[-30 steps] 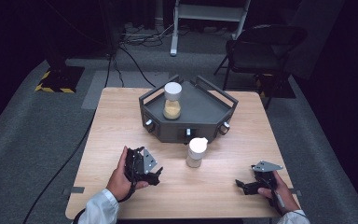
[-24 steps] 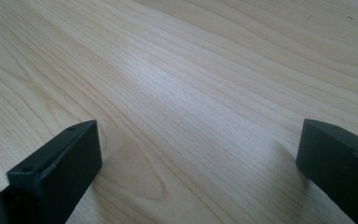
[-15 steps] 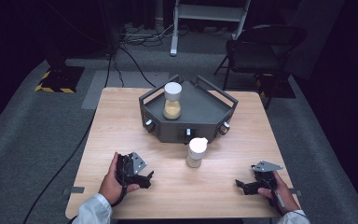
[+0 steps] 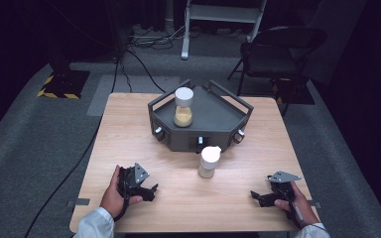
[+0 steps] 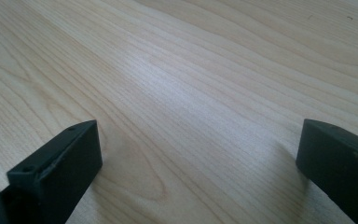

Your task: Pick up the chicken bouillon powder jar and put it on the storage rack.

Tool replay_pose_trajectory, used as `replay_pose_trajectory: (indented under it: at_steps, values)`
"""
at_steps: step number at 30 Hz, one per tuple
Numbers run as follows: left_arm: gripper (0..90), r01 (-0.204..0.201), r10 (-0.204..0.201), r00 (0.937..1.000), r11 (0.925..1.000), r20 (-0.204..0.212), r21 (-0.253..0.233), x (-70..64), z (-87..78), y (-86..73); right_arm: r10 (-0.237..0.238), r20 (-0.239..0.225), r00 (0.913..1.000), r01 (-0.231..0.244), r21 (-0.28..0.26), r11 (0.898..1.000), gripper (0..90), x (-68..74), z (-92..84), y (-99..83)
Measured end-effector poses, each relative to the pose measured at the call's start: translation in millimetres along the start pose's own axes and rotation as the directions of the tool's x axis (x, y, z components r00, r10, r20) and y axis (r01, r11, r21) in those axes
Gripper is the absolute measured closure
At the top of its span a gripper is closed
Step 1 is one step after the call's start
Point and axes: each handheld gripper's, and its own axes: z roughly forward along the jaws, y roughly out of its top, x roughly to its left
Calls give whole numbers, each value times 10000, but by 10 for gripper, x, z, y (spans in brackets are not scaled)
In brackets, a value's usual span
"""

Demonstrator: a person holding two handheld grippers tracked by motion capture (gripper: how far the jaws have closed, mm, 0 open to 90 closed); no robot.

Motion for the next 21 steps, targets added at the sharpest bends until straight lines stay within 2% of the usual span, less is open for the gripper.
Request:
replay_pose_trajectory:
  at_steps: [6,8,10,21]
  values:
    - [9,359,-360,9989,9993,310,56,90,25,-39,0,-1,10000,0,0,10000,0,0,0,0]
    - [8,628,-630,9966,9980,535,55,152,37,-63,2,-1,10000,-2,1,10000,0,0,0,0]
    - [7,1060,-1073,9900,9942,918,191,251,53,-77,0,-2,10000,0,1,10000,0,-1,0,0]
    - [0,1066,-1080,9896,9941,950,201,279,46,-89,-18,-19,10000,18,4,10000,0,-5,-1,0]
